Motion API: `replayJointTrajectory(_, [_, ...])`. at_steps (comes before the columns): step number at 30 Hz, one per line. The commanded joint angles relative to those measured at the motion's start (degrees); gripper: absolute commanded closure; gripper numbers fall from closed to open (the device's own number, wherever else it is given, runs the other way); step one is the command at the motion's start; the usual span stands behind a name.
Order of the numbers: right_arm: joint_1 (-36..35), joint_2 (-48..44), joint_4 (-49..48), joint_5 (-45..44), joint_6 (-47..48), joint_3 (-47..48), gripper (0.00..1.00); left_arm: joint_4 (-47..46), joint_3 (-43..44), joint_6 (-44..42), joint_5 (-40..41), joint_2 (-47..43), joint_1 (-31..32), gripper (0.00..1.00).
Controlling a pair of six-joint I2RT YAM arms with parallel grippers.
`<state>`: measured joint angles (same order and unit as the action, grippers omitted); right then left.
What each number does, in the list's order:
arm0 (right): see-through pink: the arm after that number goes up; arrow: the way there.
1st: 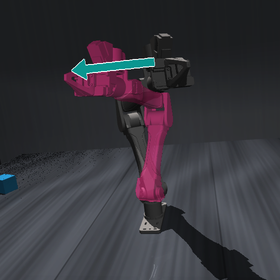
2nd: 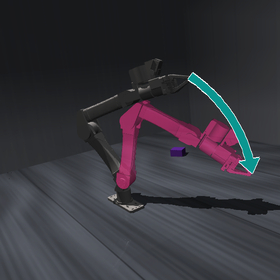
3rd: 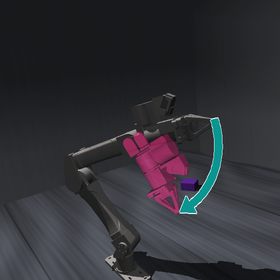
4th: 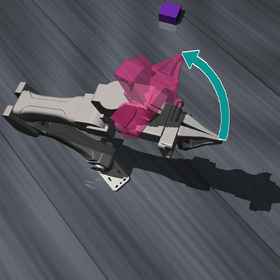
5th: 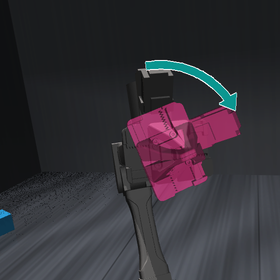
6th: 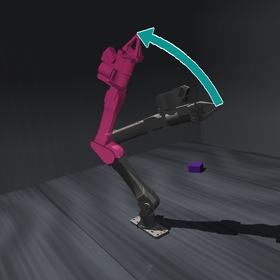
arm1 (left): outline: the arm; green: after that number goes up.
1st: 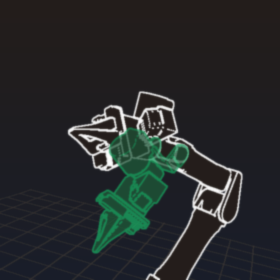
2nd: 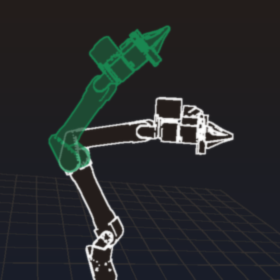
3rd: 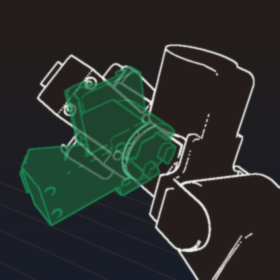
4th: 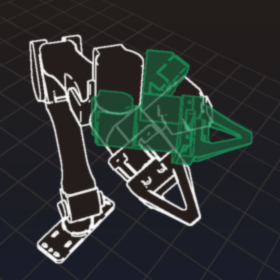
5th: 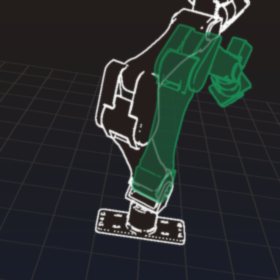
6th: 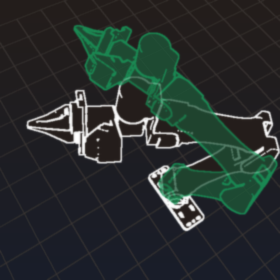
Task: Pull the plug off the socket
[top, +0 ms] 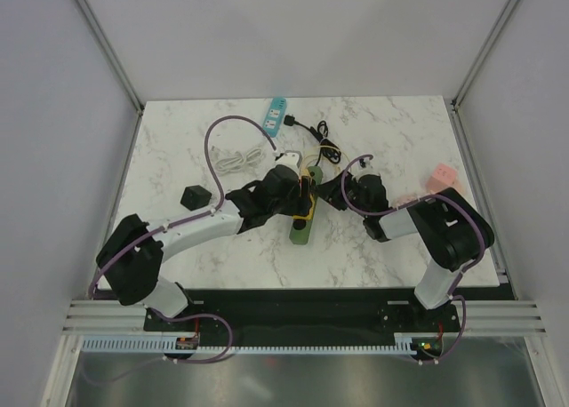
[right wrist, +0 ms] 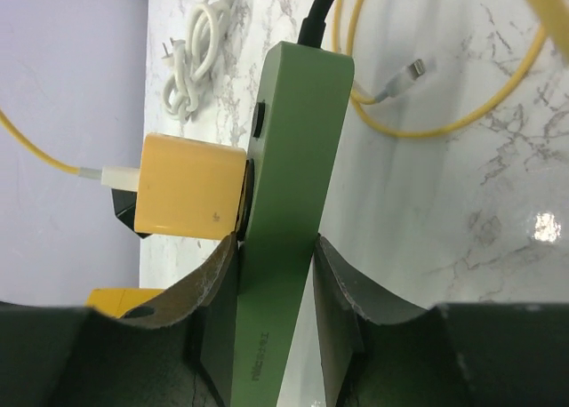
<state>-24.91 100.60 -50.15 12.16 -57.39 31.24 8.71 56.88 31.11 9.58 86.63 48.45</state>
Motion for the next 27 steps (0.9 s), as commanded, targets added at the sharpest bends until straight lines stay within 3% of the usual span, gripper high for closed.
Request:
replayJointTrajectory(1, [1.79,0.92,4.8,-9.0,5.09,-0.13,1.0,-0.09,7.02,-4.32,6.51,-3.31,3.41,0.98])
replayJointTrajectory(5, [1.7,0.66,5.06,-9.26,5.26,-0.04,1.0,-16.04,-4.2,8.32,-16.98,-6.21,-6.66,0.98])
replayJointTrajectory(6, [1.62,0.39,5.5,-9.52,5.61,-0.04,1.0,-13.22,-3.89,10.61,-16.01,-5.86,-6.96,0.98])
replayJointTrajectory(9, [0.91,-0.14,5.95,-10.14,6.49,0.22,1.0,-1.89,3.14,5.03,-6.78,-3.5,-4.42,0.98])
replayJointTrajectory(13, [0.91,0.13,4.89,-6.98,6.06,0.31,0.97,-5.01,2.36,5.62,-7.65,-3.75,-4.32,0.98])
replayJointTrajectory(16, [1.96,-3.28,5.94,-5.49,5.88,-1.27,0.6,-6.16,1.83,5.62,-7.13,-2.88,-4.32,0.98])
replayJointTrajectory(17, [2.23,-4.69,6.81,-5.31,6.14,-1.62,0.39,-6.34,1.39,5.62,-6.95,-2.7,-4.32,0.98])
replayJointTrajectory(19, [3.28,-9.51,13.3,-5.57,7.11,-1.63,0.27,-7.21,0.6,5.8,-6.6,-2.34,-4.32,0.98])
replayJointTrajectory(21, [3.72,-13.13,18.83,-6.01,8.16,-2.5,0.25,-7.92,-0.37,6.5,-5.98,-2.08,-4.32,0.98])
replayJointTrajectory(22, [3.72,-16.63,20.17,-5.58,8.34,-3.2,0.16,-8.09,-0.72,6.59,-5.81,-2.17,-4.32,0.98])
replayJointTrajectory(27, [3.02,-28.0,19.22,-0.03,8.08,-14.7,0.09,-8.53,-1.51,8.35,-2.73,-2.08,-4.24,0.98])
